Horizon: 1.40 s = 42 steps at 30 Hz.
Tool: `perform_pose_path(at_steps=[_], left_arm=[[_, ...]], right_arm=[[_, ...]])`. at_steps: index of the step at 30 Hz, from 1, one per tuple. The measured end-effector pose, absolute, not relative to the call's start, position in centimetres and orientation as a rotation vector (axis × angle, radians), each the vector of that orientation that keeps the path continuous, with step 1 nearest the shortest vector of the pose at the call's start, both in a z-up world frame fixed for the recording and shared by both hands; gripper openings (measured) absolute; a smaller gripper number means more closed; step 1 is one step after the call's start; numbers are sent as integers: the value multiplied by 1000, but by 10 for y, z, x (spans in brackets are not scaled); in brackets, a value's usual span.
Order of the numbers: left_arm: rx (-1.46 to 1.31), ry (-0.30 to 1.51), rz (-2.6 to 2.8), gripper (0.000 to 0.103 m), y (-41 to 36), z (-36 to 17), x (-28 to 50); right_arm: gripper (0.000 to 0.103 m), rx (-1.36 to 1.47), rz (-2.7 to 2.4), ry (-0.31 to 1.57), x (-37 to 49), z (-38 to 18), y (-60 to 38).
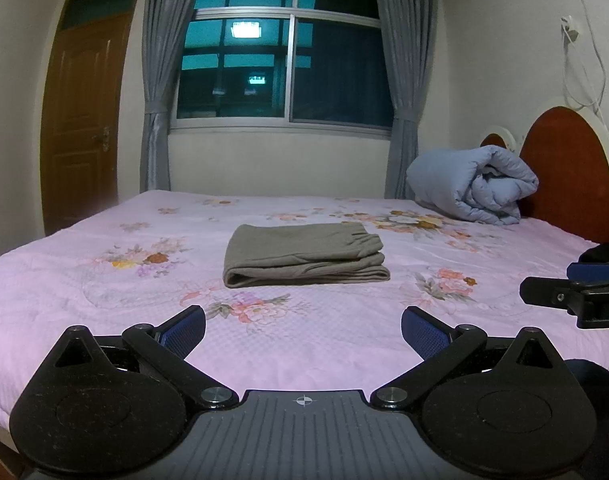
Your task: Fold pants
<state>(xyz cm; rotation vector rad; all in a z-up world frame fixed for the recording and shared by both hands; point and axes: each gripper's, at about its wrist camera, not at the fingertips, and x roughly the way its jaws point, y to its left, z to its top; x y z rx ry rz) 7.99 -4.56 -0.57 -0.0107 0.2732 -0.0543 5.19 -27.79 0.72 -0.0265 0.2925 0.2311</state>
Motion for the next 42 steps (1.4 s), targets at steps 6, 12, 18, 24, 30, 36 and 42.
perform_pose_path(at_steps=[6, 12, 18, 24, 30, 36, 42], left_arm=[[-11, 272, -54, 103, -45, -6, 80], [-11, 272, -55, 103, -46, -6, 80], [-10, 271, -56, 103, -46, -6, 80], [-11, 271, -56, 103, -46, -5, 80], [-11, 270, -58, 103, -45, -6, 81], [-11, 266, -65, 103, -45, -6, 81], [-2, 251, -74, 103, -44, -6, 81]], right_arm=[[97, -26, 231, 293, 52, 7, -278], [97, -27, 231, 293, 51, 7, -278], [97, -27, 231, 292, 50, 8, -278], [97, -27, 231, 293, 51, 8, -278], [97, -26, 231, 293, 50, 8, -279], [97, -28, 232, 294, 50, 8, -278], [97, -28, 232, 293, 50, 8, -278]])
